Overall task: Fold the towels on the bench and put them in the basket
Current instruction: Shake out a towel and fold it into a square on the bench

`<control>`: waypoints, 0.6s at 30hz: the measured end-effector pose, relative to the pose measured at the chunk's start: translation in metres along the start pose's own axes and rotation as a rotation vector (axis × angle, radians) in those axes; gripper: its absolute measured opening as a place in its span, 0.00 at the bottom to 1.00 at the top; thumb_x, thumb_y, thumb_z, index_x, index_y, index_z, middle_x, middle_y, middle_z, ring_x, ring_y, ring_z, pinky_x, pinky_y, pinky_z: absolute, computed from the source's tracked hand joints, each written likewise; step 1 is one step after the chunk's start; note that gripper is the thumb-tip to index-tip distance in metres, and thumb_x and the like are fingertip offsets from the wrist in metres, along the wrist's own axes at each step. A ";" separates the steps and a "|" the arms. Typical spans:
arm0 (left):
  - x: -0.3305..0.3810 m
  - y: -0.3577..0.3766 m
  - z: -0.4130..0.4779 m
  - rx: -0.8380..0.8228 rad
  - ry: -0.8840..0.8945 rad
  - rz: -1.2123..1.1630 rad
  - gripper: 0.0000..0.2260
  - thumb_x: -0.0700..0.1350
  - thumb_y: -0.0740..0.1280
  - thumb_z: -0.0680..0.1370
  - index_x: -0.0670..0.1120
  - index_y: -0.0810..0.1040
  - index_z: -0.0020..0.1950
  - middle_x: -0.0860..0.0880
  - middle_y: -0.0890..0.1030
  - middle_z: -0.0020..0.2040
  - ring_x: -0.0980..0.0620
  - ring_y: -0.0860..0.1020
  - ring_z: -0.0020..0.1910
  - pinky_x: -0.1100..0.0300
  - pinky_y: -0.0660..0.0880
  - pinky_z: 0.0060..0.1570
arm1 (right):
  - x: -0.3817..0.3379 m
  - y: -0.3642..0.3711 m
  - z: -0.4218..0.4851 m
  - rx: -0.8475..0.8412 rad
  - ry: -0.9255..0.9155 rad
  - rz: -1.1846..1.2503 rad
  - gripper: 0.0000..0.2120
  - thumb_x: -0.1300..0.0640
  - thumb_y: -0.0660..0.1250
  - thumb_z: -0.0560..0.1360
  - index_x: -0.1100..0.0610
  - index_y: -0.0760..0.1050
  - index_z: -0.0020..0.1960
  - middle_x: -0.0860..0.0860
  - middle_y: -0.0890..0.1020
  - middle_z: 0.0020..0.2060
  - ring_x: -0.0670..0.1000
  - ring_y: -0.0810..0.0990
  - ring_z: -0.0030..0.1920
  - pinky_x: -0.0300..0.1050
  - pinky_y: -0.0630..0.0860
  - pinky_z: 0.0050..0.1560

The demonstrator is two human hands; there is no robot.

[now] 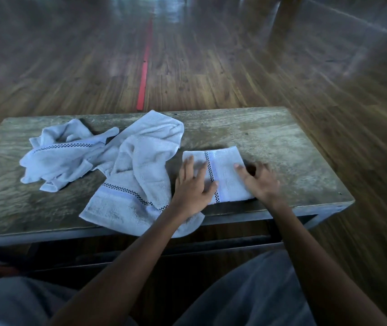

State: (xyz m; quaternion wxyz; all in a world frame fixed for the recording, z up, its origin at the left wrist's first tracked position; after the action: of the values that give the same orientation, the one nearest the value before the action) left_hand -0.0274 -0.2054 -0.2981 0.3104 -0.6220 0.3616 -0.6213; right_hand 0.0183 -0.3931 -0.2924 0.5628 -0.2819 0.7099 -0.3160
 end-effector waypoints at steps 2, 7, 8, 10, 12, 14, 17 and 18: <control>-0.009 -0.010 -0.001 0.114 -0.158 -0.147 0.29 0.55 0.57 0.79 0.50 0.52 0.77 0.44 0.44 0.77 0.44 0.42 0.75 0.48 0.51 0.72 | -0.005 0.007 -0.002 -0.034 -0.030 -0.124 0.36 0.29 0.57 0.71 0.52 0.68 0.68 0.55 0.66 0.67 0.59 0.62 0.70 0.59 0.57 0.68; -0.009 -0.019 -0.001 0.131 -0.327 -0.112 0.28 0.53 0.56 0.80 0.49 0.49 0.77 0.43 0.59 0.71 0.44 0.54 0.70 0.50 0.61 0.65 | -0.015 0.005 -0.005 0.023 -0.040 -0.187 0.30 0.36 0.55 0.76 0.58 0.68 0.67 0.58 0.66 0.67 0.60 0.62 0.69 0.61 0.58 0.66; -0.007 -0.020 0.000 0.137 -0.343 -0.103 0.28 0.52 0.55 0.80 0.49 0.48 0.78 0.43 0.60 0.71 0.43 0.55 0.69 0.50 0.61 0.64 | -0.017 0.005 -0.006 0.037 -0.046 -0.207 0.29 0.38 0.54 0.77 0.59 0.69 0.66 0.58 0.67 0.66 0.60 0.63 0.68 0.61 0.59 0.65; -0.005 -0.019 0.002 0.143 -0.386 -0.097 0.28 0.51 0.55 0.80 0.47 0.48 0.77 0.42 0.61 0.71 0.42 0.58 0.69 0.48 0.63 0.64 | -0.022 0.006 -0.009 0.066 -0.061 -0.257 0.28 0.40 0.51 0.79 0.61 0.68 0.66 0.59 0.67 0.66 0.60 0.64 0.67 0.62 0.61 0.64; -0.004 -0.018 0.003 0.147 -0.439 -0.104 0.28 0.50 0.56 0.80 0.45 0.49 0.77 0.41 0.63 0.71 0.41 0.61 0.69 0.47 0.63 0.65 | -0.024 0.007 -0.009 0.059 -0.059 -0.282 0.29 0.40 0.51 0.79 0.62 0.66 0.68 0.59 0.67 0.67 0.60 0.64 0.68 0.62 0.62 0.63; -0.002 -0.017 0.003 0.163 -0.458 -0.161 0.28 0.48 0.57 0.80 0.43 0.50 0.77 0.40 0.63 0.71 0.41 0.62 0.69 0.48 0.64 0.65 | -0.020 0.008 -0.005 -0.001 -0.022 -0.245 0.32 0.37 0.53 0.77 0.61 0.65 0.69 0.58 0.67 0.68 0.59 0.63 0.69 0.63 0.60 0.64; 0.004 -0.018 -0.003 0.239 -0.424 -0.328 0.29 0.44 0.59 0.78 0.45 0.49 0.76 0.40 0.62 0.68 0.41 0.72 0.61 0.49 0.73 0.58 | -0.017 0.008 -0.002 -0.149 0.024 -0.221 0.32 0.35 0.56 0.74 0.58 0.69 0.67 0.56 0.67 0.67 0.58 0.62 0.69 0.62 0.58 0.66; 0.006 -0.018 -0.006 0.255 -0.406 -0.406 0.30 0.42 0.59 0.78 0.47 0.49 0.76 0.40 0.62 0.67 0.42 0.76 0.53 0.49 0.77 0.52 | -0.017 0.006 -0.004 -0.179 0.041 -0.167 0.29 0.36 0.57 0.74 0.57 0.72 0.63 0.55 0.70 0.63 0.57 0.65 0.67 0.60 0.60 0.66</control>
State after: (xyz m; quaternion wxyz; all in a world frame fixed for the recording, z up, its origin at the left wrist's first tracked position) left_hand -0.0321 -0.2001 -0.2793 0.3215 -0.7489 0.0798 -0.5740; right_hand 0.0175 -0.3762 -0.2854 0.4925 -0.3830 0.7205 -0.3027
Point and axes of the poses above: each hand's wrist, its own z-axis towards the middle knuckle, its own y-axis out of the palm, x = y × z, the point moved 5 cm from there along z, towards the middle knuckle
